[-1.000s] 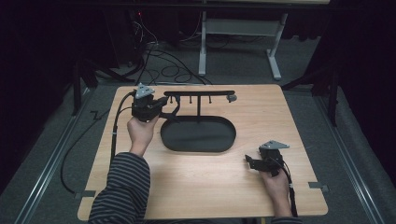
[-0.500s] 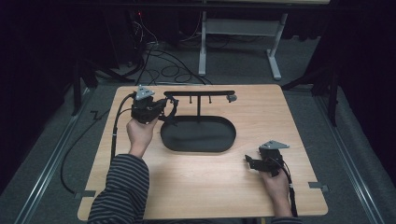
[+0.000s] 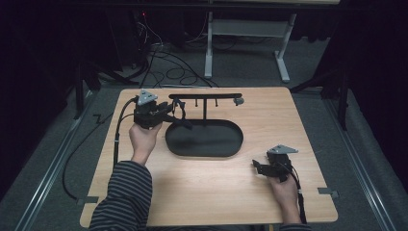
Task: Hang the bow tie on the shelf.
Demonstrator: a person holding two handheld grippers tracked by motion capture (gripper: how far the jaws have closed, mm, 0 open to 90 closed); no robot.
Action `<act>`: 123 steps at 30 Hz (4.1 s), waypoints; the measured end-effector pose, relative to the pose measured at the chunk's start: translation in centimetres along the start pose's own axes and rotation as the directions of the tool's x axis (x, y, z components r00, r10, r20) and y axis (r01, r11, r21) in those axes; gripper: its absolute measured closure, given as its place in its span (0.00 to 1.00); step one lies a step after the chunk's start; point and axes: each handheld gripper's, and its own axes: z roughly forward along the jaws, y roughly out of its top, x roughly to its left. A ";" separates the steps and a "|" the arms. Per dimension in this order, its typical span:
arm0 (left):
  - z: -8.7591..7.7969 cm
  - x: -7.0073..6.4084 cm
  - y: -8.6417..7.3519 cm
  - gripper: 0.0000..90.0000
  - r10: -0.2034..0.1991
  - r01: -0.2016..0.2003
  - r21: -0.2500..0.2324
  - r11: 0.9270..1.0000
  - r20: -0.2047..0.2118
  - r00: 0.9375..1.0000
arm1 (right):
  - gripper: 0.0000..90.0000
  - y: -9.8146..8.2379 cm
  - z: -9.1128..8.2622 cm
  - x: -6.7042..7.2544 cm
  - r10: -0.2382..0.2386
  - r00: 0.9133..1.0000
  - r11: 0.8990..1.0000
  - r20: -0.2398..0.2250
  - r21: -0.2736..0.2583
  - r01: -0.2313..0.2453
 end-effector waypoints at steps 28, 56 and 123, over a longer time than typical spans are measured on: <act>-3.8 -0.4 -0.3 0.58 0.028 -0.028 -0.013 1.000 0.014 1.000 | 0.34 0.0 0.0 0.0 0.003 1.000 1.000 -0.002 -0.001 -0.003; -6.5 -0.4 -3.3 0.55 -0.014 0.014 -0.005 1.000 0.033 0.999 | 0.34 0.0 0.0 0.1 -0.005 1.000 1.000 0.004 0.002 0.005; -8.8 -0.4 -10.3 0.53 -0.132 0.130 0.063 0.989 0.029 0.991 | 0.34 0.0 0.0 0.2 -0.008 1.000 1.000 0.008 0.004 0.008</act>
